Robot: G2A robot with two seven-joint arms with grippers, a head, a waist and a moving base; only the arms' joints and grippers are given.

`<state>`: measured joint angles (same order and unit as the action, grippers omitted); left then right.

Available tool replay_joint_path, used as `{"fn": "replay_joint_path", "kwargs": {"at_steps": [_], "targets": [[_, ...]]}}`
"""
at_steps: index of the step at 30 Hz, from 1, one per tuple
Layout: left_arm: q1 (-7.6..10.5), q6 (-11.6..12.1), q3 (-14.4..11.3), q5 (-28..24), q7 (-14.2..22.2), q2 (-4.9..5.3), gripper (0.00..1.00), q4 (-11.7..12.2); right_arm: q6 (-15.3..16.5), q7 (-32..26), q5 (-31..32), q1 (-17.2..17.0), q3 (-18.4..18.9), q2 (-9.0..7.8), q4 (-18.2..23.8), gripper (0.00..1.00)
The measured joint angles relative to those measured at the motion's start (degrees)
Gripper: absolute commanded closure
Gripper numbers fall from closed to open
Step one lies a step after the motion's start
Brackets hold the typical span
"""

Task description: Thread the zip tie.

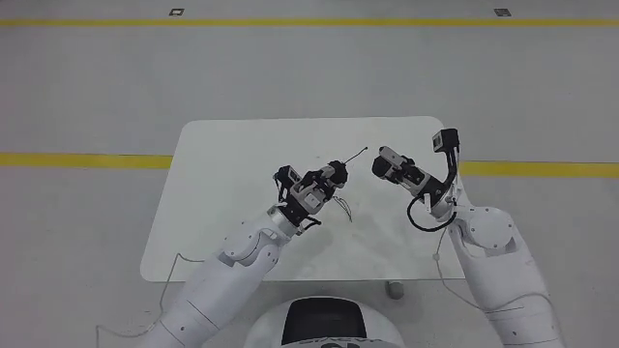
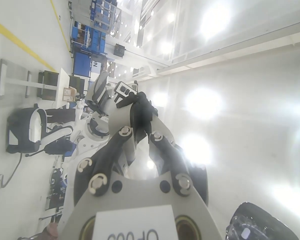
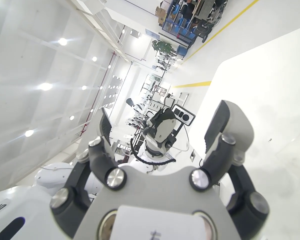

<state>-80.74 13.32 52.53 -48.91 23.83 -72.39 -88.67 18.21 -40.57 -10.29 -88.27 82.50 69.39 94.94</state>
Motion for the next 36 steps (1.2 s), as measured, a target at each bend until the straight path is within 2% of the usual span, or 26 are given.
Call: {"fn": "replay_joint_path", "kwargs": {"at_steps": [3,5,10,13,19,21,27,30,33,36], "targets": [[0.31,-0.2,0.4,2.6,-0.9,0.11,1.0,0.6,-0.8,-0.4,-1.3,0.0,0.0,-0.02,-0.4,0.0],[0.63,-0.3,1.5,3.0,1.1,0.45,1.0,1.1,-2.2,-4.0,-4.3,0.6,0.8,-0.33,-1.7,0.0],[0.62,-0.7,4.5,6.9,10.6,1.8,1.0,2.3,-4.7,-17.6,-12.2,3.0,3.6,-1.38,-6.3,0.0],[0.71,-0.4,5.5,8.8,15.2,2.36,1.0,3.2,-5.7,-24.2,-15.3,4.6,4.0,-1.81,-9.1,0.0],[1.69,1.1,6.4,11.3,21.8,3.06,1.0,5.1,-8.5,-34.0,-16.4,7.8,2.8,-2.45,-13.6,0.0],[2.07,1.4,6.4,12.5,22.9,3.18,1.0,5.6,-8.6,-34.6,-16.4,7.9,2.8,-2.48,-13.7,0.0],[2.23,1.6,6.5,13.0,22.5,3.25,1.0,5.7,-8.5,-33.9,-16.4,7.8,2.8,-2.46,-13.6,0.0],[2.59,2.8,6.4,19.4,19.2,3.56,1.0,5.3,-9.9,-35.6,-18.2,8.0,2.1,-2.54,-14.8,0.0],[3.56,4.9,6.9,23.0,23.1,4.0,1.0,6.1,-10.7,-39.9,-18.5,9.5,0.4,-3.06,-17.4,0.0],[4.33,6.2,7.3,24.7,27.3,4.45,1.0,6.5,-10.4,-39.2,-20.9,10.8,-2.5,-4.27,-19.1,0.0]]}}
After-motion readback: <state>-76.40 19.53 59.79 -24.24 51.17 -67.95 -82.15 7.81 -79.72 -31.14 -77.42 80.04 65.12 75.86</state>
